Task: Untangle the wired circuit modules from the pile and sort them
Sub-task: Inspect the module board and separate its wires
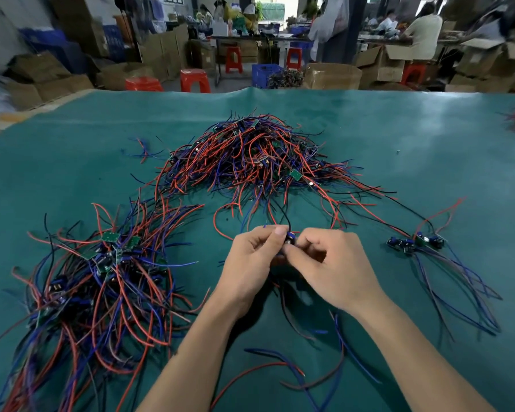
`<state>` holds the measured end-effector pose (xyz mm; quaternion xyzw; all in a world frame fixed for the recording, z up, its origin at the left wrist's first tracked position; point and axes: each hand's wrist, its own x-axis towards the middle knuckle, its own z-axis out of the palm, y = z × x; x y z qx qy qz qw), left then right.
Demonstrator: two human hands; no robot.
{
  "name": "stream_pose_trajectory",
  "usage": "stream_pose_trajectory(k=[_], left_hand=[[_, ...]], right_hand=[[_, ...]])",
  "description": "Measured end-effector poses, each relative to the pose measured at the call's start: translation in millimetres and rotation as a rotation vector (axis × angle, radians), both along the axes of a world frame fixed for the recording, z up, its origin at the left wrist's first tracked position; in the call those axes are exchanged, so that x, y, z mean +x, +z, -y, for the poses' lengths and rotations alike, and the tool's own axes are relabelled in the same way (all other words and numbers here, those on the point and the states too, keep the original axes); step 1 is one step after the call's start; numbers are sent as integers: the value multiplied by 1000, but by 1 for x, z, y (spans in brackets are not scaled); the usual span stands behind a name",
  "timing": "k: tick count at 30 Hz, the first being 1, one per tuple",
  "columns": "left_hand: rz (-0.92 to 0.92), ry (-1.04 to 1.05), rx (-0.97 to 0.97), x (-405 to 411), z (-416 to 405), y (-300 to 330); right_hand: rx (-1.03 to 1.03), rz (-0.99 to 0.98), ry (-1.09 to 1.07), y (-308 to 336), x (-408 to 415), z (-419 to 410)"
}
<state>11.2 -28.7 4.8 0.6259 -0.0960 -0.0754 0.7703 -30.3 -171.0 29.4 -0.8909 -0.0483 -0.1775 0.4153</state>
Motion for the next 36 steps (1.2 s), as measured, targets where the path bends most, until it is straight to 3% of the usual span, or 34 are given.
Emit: stream_pose_trajectory(k=[4, 9, 12, 17, 20, 27, 31, 36], left_hand=[[67, -37, 80, -2, -1, 0], [85, -84, 68, -4, -1, 2], [106, -101, 93, -5, -1, 2], [19, -135, -5, -3, 0, 0], [59, -167, 34, -3, -1, 0], [102, -155, 31, -5, -1, 4], [106, -181, 93, -6, -3, 5], [127, -216, 150, -5, -4, 4]], right_hand=[[201, -49, -115, 2, 5, 7], [737, -306, 93, 1, 7, 10], [807, -316, 169, 3, 7, 9], [963, -294, 111, 4, 8, 7], [1049, -241, 93, 7, 8, 9], [907, -138, -20, 1, 10, 12], [544, 113, -245, -3, 17, 29], [519, 350, -436, 1, 21, 58]])
